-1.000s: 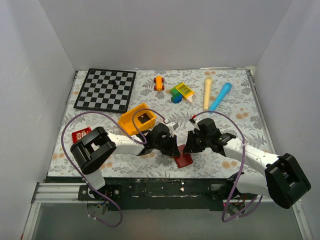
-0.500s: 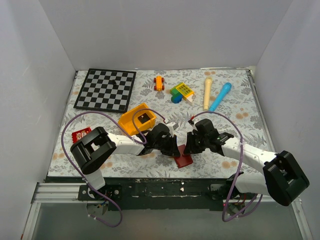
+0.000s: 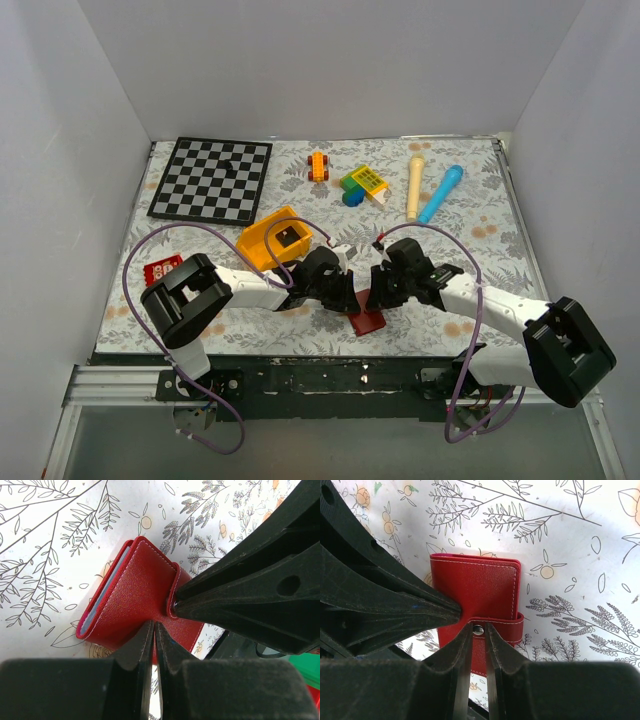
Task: Put the credit cards into the card holder
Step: Close the card holder at the center of the board.
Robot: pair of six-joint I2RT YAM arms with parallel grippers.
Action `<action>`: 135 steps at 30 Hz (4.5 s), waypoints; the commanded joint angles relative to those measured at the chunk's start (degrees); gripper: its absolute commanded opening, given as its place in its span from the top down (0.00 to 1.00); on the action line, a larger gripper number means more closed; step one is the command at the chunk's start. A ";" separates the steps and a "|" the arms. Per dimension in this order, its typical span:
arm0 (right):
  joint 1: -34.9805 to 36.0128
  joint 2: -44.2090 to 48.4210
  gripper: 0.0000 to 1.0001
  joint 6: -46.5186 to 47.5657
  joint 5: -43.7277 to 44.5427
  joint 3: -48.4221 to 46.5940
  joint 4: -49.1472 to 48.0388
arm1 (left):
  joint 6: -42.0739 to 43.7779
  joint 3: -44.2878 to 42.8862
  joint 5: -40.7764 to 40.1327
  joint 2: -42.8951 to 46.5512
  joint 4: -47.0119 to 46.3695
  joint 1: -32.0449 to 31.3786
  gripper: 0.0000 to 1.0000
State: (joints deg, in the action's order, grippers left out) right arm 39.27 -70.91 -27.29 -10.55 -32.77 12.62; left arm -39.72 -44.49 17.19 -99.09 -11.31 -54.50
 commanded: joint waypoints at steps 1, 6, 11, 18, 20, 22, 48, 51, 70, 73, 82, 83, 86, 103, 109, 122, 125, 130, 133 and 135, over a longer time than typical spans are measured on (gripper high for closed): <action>0.64 -0.63 0.76 1.01 1.05 -2.38 0.74 | 0.26 0.63 0.04 -1.02 1.12 -0.34 0.95; 1.07 -1.24 0.76 1.10 2.37 -2.82 1.26 | 0.26 0.63 0.04 -1.02 1.29 -0.34 0.95; 2.30 -2.12 0.76 1.36 4.21 -3.70 2.32 | 0.18 0.81 0.04 -1.02 1.12 -0.34 0.95; 4.15 -3.88 0.76 1.27 7.38 -4.40 3.46 | 0.26 0.90 0.04 -0.93 1.03 -0.34 0.95; 4.76 -4.14 0.76 1.27 8.87 -4.67 4.34 | 0.26 0.90 0.04 -0.93 1.11 -0.34 0.95; 5.20 -4.32 0.76 1.19 9.49 -4.93 5.04 | 0.35 0.90 0.04 -1.02 1.12 -0.34 0.95; 5.91 1.74 0.76 0.31 11.85 -6.51 8.21 | 0.35 0.46 0.30 -1.19 1.20 -0.34 0.95; 5.91 3.76 0.76 -0.22 12.92 -6.95 7.94 | 0.26 0.54 0.30 -1.11 1.12 -0.34 0.95; 5.82 2.27 0.75 -0.66 12.22 -6.78 7.33 | 0.09 1.07 0.30 -1.11 0.76 -0.34 0.95; 5.91 2.45 0.75 -0.92 11.78 -6.43 7.33 | 0.09 0.98 0.30 -1.11 0.76 -0.34 0.95; 5.91 2.54 0.75 -1.71 11.95 -5.11 7.33 | 0.09 0.90 0.39 -1.28 0.76 -0.34 0.95; 5.91 2.36 0.75 -1.63 11.87 -5.02 7.24 | 0.17 0.81 0.39 -1.37 0.85 -0.34 0.95; 5.91 1.92 0.75 -1.80 11.51 -4.76 6.89 | 0.09 0.81 0.47 -1.37 0.76 -0.34 0.95; 6.08 0.16 0.75 -2.07 9.32 -4.23 5.13 | 0.09 0.89 0.65 -1.55 0.76 -0.34 0.96; 6.08 0.07 0.75 -2.07 9.23 -3.96 5.13 | -0.09 1.16 0.56 -1.46 0.41 -0.34 0.96; 6.44 -1.42 0.75 -1.63 9.75 -3.96 5.22 | 0.17 0.63 0.65 -1.72 0.68 -0.34 0.96; 6.53 -1.68 0.75 -1.63 9.93 -3.96 5.22 | 0.00 0.63 0.74 -1.64 0.59 -0.34 0.96; 6.79 -2.03 0.75 -1.54 10.19 -4.05 5.48 | 0.09 0.81 0.65 -1.63 0.59 -0.34 0.96; 6.79 -2.30 0.75 -1.28 10.20 -4.31 6.01 | 0.00 0.90 0.74 -1.72 0.50 -0.34 0.96; 6.96 -2.47 0.75 -1.36 10.20 -4.23 6.27 | 0.00 0.81 0.74 -1.72 0.50 -0.34 0.96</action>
State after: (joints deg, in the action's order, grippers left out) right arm 45.54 -72.53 -28.69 -0.58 -36.86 19.16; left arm -40.12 -44.49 17.85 -99.70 -12.49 -54.50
